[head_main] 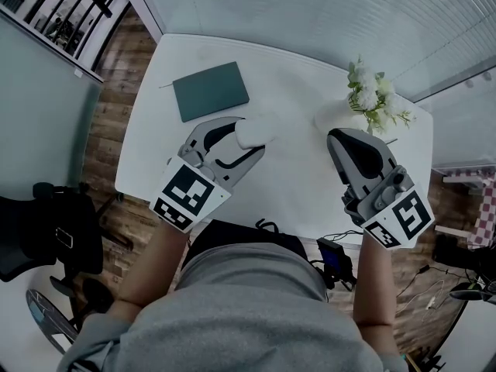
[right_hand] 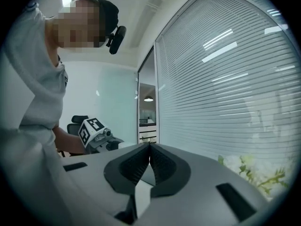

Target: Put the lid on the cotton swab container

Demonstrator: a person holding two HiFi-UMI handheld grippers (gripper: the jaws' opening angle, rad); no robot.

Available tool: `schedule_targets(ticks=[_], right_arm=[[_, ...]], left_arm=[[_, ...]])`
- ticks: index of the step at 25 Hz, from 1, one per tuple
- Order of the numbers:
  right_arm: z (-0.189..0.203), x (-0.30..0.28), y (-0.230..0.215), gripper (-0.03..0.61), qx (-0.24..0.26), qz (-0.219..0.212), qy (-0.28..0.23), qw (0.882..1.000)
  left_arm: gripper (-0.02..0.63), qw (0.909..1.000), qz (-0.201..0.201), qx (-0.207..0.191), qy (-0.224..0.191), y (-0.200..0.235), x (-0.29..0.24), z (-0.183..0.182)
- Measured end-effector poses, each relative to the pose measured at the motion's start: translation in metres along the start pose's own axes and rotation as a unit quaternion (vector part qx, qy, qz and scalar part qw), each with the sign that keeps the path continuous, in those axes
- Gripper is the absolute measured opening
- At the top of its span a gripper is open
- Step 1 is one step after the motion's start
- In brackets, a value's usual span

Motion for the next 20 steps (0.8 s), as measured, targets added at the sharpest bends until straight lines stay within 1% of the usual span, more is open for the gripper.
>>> schedule_targets(ticks=[4,8,14,20], right_arm=[[0.002,0.012,-0.008,0.023,-0.003,0.012,-0.01,1.0],[0.001,0.023,-0.012,0.023,0.018,0.033,-0.019,0.999],[0.004,0.046,-0.026,0.023,0.034,0.082,-0.029,0.996],[0.01,0.067,-0.037,0.023,0.021,0.118,-0.038,0.992]], left_arm=[[0.225,0.9992,-0.037,0.012,-0.011,0.017,0.004,0.004],[0.225,0.9971,-0.07,0.023,-0.021,0.03,0.01,0.007],[0.225,0.9941,-0.1,0.036,-0.025,0.046,0.016,0.012],[0.225,0.9891,-0.13,0.064,-0.026,0.06,0.02,0.023]])
Point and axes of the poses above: the fingertips, and each gripper's own axes: x backward along the fingers, y to its left, z out of its underside, the point moved 1 cm from there along x, backward along the fingers, and after that the axes turned 9 degrees about -z, right-handed, at the moved point
